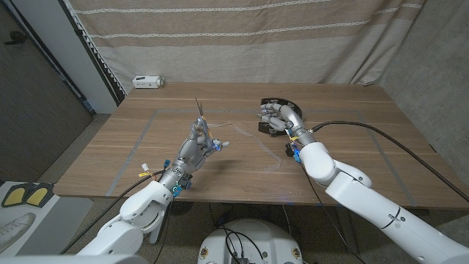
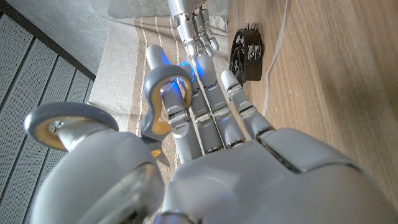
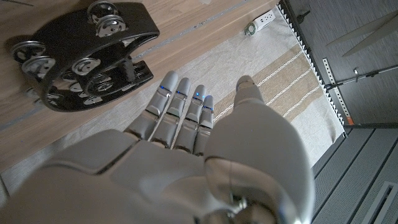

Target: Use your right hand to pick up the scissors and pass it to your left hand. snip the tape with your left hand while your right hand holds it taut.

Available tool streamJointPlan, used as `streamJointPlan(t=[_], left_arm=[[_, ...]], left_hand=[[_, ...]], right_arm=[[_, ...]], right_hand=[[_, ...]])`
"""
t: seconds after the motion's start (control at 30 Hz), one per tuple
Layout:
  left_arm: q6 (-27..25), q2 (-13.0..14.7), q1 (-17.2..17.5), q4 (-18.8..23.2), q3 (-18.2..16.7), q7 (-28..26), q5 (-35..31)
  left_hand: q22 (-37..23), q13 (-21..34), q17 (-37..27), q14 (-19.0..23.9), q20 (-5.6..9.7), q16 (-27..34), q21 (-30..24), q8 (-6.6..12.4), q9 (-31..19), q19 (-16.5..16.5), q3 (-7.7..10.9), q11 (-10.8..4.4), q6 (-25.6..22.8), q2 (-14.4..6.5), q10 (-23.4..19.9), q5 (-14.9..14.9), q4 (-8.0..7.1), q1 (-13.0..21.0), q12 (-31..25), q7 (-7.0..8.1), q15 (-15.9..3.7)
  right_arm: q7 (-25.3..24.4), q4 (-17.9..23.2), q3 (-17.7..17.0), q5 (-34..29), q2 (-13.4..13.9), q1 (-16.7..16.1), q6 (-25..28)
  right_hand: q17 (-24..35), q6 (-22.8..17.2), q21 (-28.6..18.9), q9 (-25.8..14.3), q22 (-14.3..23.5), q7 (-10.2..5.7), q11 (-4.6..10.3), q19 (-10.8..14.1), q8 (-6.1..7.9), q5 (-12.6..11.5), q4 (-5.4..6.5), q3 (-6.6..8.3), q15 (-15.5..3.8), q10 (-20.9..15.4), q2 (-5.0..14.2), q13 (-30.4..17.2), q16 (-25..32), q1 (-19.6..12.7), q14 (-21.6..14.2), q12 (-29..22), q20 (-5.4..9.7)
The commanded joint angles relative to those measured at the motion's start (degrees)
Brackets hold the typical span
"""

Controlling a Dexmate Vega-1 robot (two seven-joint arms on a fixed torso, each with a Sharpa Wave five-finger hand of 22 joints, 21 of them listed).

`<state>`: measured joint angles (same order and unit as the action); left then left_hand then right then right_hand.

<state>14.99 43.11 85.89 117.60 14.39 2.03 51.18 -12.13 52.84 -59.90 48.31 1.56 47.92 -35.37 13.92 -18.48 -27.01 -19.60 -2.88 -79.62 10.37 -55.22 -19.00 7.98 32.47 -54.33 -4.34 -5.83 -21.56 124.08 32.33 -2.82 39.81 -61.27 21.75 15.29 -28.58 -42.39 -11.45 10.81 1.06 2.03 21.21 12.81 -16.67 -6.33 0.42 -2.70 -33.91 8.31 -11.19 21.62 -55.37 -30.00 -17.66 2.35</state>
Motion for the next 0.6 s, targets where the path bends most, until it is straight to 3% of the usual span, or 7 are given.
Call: streamJointPlan(t=[0.03, 0.6], left_arm=[[-0.68, 0.61, -0.33, 0.09, 0.36, 0.24, -0.19], [0.25, 0.39, 0.81, 0.55, 0.14, -1.06, -0.94]], left_hand=[[-0.20, 0.03, -0.29, -0.13, -0.13, 0.52, 0.21, -0.07, -0.10, -0.20, -0.27, -3.86, 3.59, -0.09, -4.26, -0.33, -0.07, 0.67, -2.39, -4.48, -3.44], [-0.31, -0.31, 0.09, 1.16, 0.08, 0.87, 0.51, -0.15, -0.13, -1.02, -0.31, -3.91, 3.20, -0.12, -5.15, -0.52, -0.26, 0.59, -2.90, -4.44, -4.04]], right_arm=[[0.62, -0.30, 1.94, -2.03, 0.31, 1.23, 3.69], [0.78, -2.07, 5.83, -6.93, -0.15, 3.34, 7.20]], right_hand=[[0.35, -0.49, -0.32, 0.00, 0.28, 0.64, -0.13, 0.64, 0.25, 0.38, -0.04, -0.33, -6.37, -0.72, -0.54, 0.03, 0.57, -0.12, -0.68, -0.42, 2.06], [1.63, -1.44, -0.55, -0.05, 0.45, -0.05, 0.37, 0.69, 0.41, 0.77, 0.76, -1.08, -7.30, -2.10, -0.72, -0.08, 2.06, 1.45, -1.78, -0.78, 1.26]])
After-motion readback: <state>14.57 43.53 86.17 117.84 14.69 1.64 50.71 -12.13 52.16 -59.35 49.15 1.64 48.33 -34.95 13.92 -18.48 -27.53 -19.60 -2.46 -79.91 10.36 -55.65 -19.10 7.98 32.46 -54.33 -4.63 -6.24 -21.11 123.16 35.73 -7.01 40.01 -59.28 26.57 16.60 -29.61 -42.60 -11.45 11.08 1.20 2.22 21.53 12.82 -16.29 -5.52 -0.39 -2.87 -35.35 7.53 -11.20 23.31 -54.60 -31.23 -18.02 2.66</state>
